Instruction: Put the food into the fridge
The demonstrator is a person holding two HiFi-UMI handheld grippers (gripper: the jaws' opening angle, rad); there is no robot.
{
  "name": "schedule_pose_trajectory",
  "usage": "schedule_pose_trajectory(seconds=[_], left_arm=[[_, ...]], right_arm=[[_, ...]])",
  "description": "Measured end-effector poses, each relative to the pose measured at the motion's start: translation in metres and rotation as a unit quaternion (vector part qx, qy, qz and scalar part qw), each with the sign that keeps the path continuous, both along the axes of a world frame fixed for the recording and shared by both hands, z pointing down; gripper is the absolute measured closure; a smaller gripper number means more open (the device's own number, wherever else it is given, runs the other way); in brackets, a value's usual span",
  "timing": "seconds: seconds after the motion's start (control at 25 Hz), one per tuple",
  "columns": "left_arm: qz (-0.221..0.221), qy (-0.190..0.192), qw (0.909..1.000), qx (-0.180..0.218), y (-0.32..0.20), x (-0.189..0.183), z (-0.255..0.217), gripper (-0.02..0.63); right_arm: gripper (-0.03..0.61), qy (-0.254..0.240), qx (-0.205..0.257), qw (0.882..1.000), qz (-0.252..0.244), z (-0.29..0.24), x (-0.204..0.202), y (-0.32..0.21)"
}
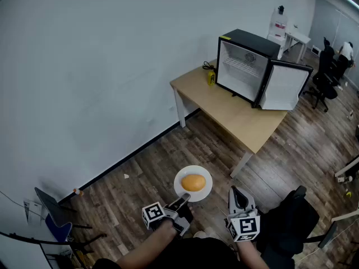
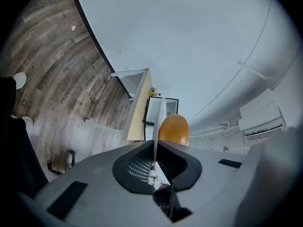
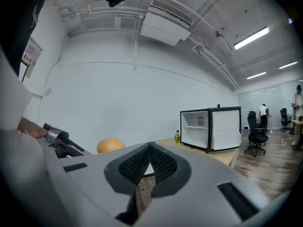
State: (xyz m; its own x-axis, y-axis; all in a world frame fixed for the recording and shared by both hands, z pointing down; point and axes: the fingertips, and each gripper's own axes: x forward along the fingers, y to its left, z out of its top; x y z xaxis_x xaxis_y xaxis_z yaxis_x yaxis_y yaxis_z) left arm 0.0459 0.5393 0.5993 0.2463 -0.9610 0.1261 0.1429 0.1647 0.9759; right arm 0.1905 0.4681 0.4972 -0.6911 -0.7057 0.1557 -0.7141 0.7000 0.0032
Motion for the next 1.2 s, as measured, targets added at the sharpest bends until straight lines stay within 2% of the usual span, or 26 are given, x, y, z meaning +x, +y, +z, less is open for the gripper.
schedule_pose_trajectory(seconds=[0.16,0.36,0.64,0.8,1.0,1.2], left_arm=[[0.001,-0.012,0.9999,-0.005,0.004,0.002,0.003,0.591],[-0.005,-0.015,0.9998,-0.016,0.009,0.006,0.008,0.591],[-0.011,-0.01,0.9999,-0.006,-0.008,0.011,0.013,0.591],[-0.004,-0.019,0.9997,-0.011,-0.025,-0.001,0.018,0.591],[-0.001,-0.025,0.9996,-0.014,-0.063,-0.032,0.022,0.591],[0.014,-0.026,0.9995,-0.01,-0.117,-0.061,0.026,0.591]], right_arm=[[0.52,-0.005,0.002,1.0,0.005,0.003,0.009,-0.001],[0.52,-0.042,-0.014,0.999,0.009,0.006,0.024,-0.003],[0.52,-0.035,-0.017,0.999,0.005,0.019,0.022,-0.015],[0.52,-0.023,-0.009,1.0,-0.001,0.023,0.008,-0.029],[0.52,0.035,0.036,0.999,-0.014,0.004,-0.032,-0.053],[0.52,-0.006,0.034,0.999,-0.022,0.01,-0.071,-0.099]])
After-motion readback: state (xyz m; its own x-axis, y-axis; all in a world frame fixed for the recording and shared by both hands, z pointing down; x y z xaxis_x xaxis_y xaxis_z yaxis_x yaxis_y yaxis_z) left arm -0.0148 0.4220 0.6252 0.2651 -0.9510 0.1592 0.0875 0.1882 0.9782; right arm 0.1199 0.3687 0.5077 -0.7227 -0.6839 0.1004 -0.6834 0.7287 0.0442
